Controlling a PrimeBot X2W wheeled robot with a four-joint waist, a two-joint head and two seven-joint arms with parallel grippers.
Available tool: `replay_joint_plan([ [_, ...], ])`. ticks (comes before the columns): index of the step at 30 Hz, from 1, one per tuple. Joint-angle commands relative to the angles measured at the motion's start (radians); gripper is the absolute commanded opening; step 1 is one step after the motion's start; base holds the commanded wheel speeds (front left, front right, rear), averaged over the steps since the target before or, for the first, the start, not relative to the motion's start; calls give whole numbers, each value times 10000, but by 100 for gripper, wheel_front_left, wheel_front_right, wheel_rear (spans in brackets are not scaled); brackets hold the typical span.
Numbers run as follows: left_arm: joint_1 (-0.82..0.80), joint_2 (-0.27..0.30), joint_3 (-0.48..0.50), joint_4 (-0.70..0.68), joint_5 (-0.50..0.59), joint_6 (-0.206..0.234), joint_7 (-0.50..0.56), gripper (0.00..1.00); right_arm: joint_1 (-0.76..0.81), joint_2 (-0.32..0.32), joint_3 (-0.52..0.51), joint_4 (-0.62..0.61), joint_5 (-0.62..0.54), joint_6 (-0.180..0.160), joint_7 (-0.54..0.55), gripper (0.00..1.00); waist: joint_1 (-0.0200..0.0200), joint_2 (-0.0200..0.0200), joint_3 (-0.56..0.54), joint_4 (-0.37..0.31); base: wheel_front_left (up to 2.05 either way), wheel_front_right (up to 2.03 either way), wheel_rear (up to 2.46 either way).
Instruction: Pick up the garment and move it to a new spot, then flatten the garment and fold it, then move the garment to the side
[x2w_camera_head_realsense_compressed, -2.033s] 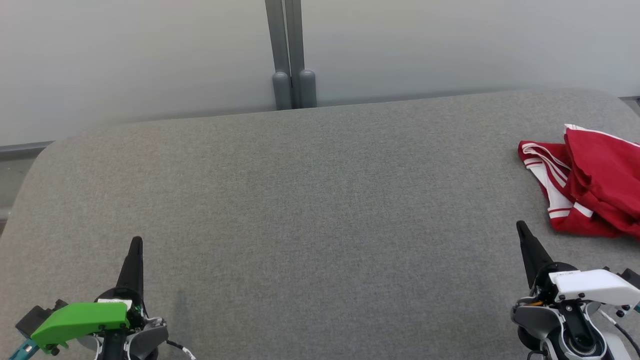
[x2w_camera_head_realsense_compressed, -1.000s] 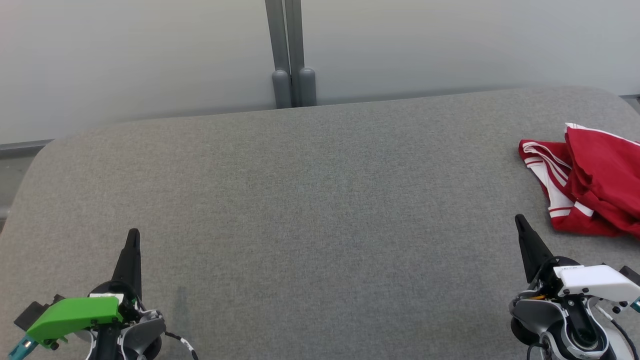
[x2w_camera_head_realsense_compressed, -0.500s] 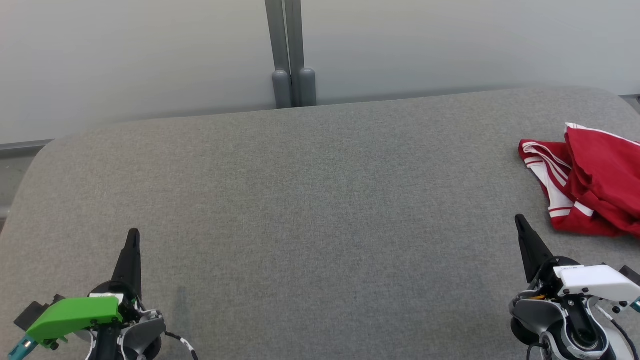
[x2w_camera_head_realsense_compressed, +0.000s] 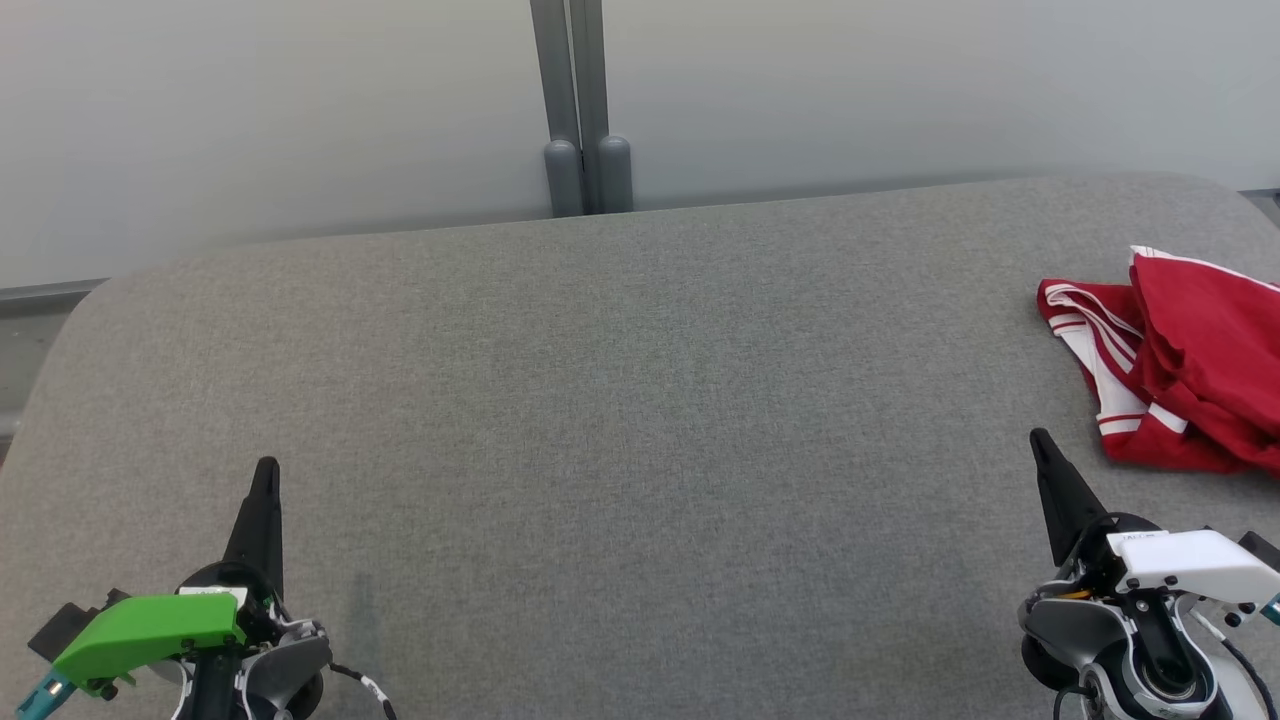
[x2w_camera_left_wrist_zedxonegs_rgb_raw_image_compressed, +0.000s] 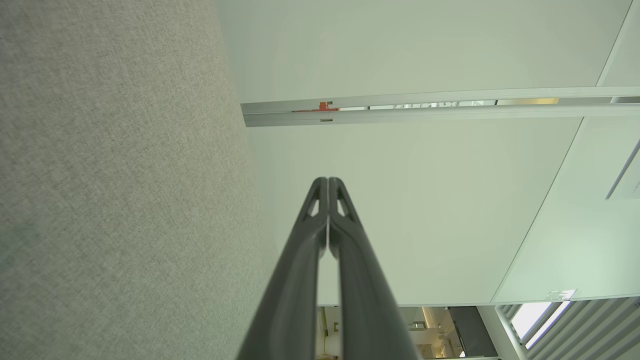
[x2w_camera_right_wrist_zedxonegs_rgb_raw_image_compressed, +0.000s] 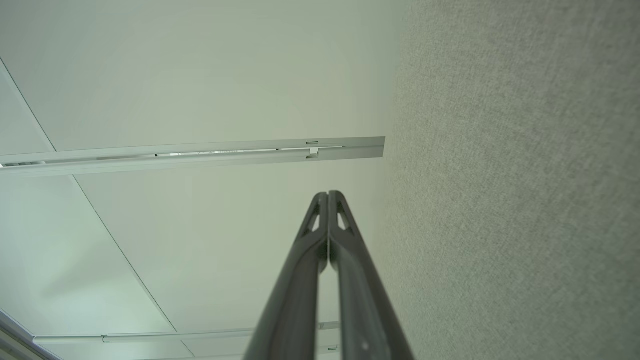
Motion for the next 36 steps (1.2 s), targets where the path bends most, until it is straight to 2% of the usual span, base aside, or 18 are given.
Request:
replay_joint_plan([
  [1,-117,76,30,-18,-7,-46,39,0,-59,-6,-17,18,67,4,31,0,0,0,0,0,0,0,0],
  [36,-117,77,29,-20,-7,-46,38,0,-58,-6,-15,17,69,4,29,0,0,0,0,0,0,0,0],
])
